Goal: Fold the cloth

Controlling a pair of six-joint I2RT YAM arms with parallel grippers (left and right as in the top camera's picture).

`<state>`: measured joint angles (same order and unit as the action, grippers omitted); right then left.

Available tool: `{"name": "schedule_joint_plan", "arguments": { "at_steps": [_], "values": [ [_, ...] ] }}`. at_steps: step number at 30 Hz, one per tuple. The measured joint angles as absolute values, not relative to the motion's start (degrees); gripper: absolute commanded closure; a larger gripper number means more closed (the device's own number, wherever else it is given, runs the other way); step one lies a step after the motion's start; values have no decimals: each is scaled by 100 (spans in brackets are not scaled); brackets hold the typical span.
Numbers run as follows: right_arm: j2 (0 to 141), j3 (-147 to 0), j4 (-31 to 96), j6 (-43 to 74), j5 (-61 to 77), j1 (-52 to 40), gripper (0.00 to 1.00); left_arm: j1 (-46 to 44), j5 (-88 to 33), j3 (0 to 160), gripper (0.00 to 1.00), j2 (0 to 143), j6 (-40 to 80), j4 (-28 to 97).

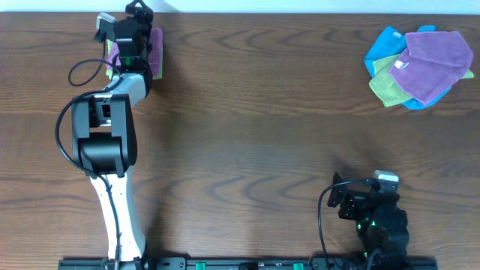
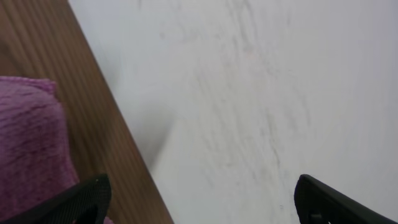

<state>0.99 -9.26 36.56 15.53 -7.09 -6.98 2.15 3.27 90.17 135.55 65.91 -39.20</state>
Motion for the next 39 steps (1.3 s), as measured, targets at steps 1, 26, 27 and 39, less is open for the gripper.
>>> {"name": "schedule_joint_plan", "arguments": {
  "at_steps": [1,26,27,39],
  "values": [
    [99,-926,3656,1553,-709,-698,1,215,303,9017,5,13513,6593,-3824],
    [99,-926,3656,1553,-709,-698,1,119,-519,9076,5,13222,6462,-1728],
    [99,-926,3656,1553,-709,-698,1,119,-510,9076,5,13222,6473,-1710],
    [97,-926,3656,1553,-709,-698,1,128,-784,9083,5,11942,5616,-561]
  ]
}}
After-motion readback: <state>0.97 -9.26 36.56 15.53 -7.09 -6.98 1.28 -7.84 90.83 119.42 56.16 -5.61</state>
